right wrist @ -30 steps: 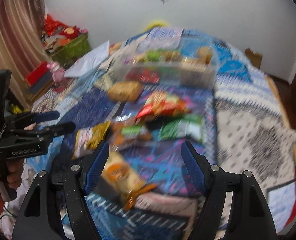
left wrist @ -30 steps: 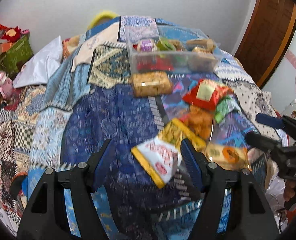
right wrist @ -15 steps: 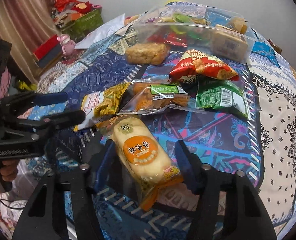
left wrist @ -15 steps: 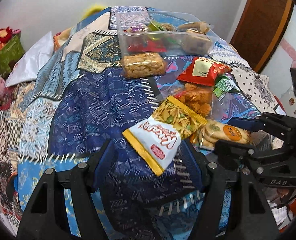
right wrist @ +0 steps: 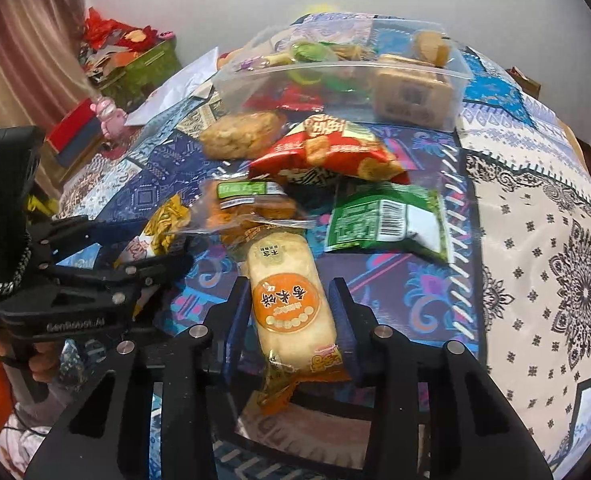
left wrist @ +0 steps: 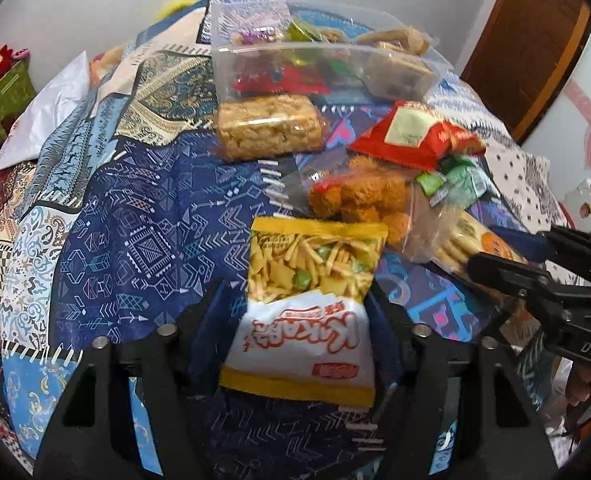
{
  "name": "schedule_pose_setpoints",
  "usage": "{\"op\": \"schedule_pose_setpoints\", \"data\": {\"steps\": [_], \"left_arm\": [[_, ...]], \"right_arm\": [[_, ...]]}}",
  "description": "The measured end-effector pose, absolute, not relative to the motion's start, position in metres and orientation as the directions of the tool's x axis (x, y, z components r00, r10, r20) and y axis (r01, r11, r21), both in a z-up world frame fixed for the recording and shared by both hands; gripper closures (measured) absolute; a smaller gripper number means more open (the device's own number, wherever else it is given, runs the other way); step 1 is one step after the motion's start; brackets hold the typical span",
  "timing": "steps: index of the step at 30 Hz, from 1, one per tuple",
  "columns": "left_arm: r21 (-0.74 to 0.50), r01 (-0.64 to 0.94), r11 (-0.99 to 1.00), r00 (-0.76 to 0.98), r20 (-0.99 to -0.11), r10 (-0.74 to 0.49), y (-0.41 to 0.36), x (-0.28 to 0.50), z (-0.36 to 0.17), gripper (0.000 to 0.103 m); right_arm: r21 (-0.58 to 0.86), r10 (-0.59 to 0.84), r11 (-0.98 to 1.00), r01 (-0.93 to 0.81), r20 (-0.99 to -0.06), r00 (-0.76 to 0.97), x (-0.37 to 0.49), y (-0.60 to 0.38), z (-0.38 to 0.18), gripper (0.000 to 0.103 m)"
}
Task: Organize snacks
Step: 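Carry the chip bag and round bread into the clear box and release both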
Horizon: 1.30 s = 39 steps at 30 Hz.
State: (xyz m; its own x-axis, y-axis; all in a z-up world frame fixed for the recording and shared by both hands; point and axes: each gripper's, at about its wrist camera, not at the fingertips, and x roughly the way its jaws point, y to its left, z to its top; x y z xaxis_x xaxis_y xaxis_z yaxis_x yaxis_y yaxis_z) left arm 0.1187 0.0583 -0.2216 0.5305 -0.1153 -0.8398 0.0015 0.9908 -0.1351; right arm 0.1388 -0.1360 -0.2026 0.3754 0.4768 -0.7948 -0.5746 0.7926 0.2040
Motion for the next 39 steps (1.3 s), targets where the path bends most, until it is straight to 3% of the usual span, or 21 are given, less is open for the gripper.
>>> {"op": "schedule_pose_setpoints", "data": {"steps": [4,19,39], "left_arm": [[-0.122,-0.009,0.992,0.539,-0.836,-0.098,0.059,0.115,-0.217,0.051],[-0.129,-0.016,0.992,0.686,-0.723,-0.083,0.059,0.099,-0.148,0.051],[-0.144,-0.042,0.989,0.775,-0.629,-0.059,0.071,0.164,-0.095,0.051]], "right_arm": [[0.218,0.483,0.803,-0.554,-0.783,0.392,0.136,-0.147,-0.197,0.068],[0.202,0.486,0.832,-0.516,-0.715,0.502,0.134,-0.173,-0.154,0.07],[0.174,0.504,0.844,-0.507,-0.578,0.642,0.204,-0.156,-0.088,0.07]]}}
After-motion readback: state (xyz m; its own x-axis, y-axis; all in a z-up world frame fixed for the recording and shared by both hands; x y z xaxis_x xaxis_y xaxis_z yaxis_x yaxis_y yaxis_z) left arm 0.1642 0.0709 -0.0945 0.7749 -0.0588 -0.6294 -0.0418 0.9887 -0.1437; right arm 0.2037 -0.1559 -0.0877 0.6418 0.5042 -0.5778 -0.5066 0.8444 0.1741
